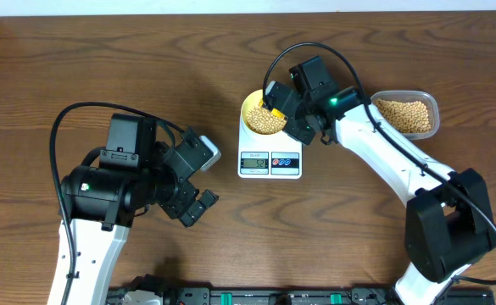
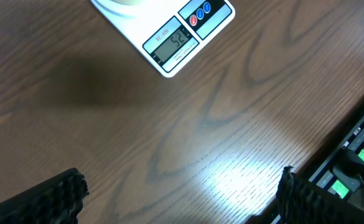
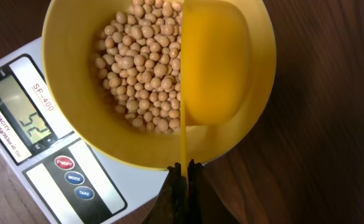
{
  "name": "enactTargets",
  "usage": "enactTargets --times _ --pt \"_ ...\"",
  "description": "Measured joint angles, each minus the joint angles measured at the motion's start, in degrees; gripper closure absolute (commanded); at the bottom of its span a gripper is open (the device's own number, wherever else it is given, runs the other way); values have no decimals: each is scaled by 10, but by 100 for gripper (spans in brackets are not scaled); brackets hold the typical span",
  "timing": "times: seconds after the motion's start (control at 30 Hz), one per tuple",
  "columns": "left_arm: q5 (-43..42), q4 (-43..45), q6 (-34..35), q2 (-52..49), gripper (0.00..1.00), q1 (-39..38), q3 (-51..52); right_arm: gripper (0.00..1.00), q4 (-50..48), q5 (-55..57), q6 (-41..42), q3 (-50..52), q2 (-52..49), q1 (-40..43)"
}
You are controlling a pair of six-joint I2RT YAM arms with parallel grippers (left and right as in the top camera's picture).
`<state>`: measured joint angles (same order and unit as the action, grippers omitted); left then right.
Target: Scoop item into bowl and weigh 50g on scale
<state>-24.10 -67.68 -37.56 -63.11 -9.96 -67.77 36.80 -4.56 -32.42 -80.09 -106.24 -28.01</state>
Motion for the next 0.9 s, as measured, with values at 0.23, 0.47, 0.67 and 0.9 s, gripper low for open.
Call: enactTargets --times 0.23,0.47,0.67,0.9 --pt "0 0 0 0 0 0 0 99 0 -10 1 0 0 0" --pt "0 0 0 0 0 0 0 99 3 -33 10 0 0 0" --pt "0 0 0 0 0 0 0 99 24 -63 14 0 0 0" --pt "0 0 0 0 0 0 0 99 26 -79 37 0 0 0"
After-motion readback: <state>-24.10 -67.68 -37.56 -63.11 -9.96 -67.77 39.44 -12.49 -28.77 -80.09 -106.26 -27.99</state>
